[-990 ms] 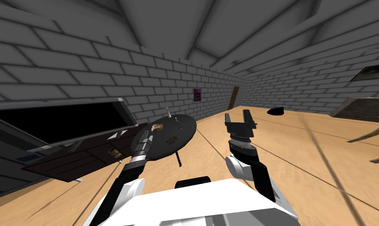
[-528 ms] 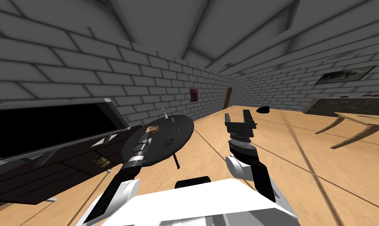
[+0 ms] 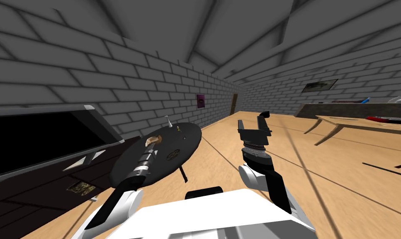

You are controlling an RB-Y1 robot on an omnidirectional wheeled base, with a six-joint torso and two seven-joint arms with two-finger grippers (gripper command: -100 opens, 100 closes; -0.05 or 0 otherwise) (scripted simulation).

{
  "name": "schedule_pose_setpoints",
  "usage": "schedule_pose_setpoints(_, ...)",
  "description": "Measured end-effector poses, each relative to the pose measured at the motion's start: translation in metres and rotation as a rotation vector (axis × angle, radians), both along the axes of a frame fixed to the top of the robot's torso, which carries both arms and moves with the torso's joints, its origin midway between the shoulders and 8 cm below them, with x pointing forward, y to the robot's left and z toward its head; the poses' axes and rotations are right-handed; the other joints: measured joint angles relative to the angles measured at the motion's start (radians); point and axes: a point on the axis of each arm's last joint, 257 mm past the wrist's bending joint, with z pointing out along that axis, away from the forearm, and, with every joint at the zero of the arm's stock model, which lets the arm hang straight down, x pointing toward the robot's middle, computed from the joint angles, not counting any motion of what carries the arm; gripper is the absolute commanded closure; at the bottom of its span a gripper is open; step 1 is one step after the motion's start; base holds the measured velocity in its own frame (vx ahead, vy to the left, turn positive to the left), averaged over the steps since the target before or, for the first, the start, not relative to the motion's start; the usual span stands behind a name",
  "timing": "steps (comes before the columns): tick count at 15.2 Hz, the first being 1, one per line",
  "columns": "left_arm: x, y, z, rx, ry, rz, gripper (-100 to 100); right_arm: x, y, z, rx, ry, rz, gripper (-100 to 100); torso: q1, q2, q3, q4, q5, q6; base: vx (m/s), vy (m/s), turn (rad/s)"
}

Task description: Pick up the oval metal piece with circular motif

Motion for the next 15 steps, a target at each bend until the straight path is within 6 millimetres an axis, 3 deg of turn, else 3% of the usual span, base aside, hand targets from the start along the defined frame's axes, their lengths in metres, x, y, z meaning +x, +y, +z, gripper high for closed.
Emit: schedule_pose_setpoints(15, -0.016, 0.070, -0.072, -0.157, 0.250, 0.149, -100, 0.000, 0.000, 0.000, 0.000, 0.000, 0.000, 0, 0.000, 0.000, 0.000, 0.000, 0.000, 0.000, 0.019, 0.001, -0.157)
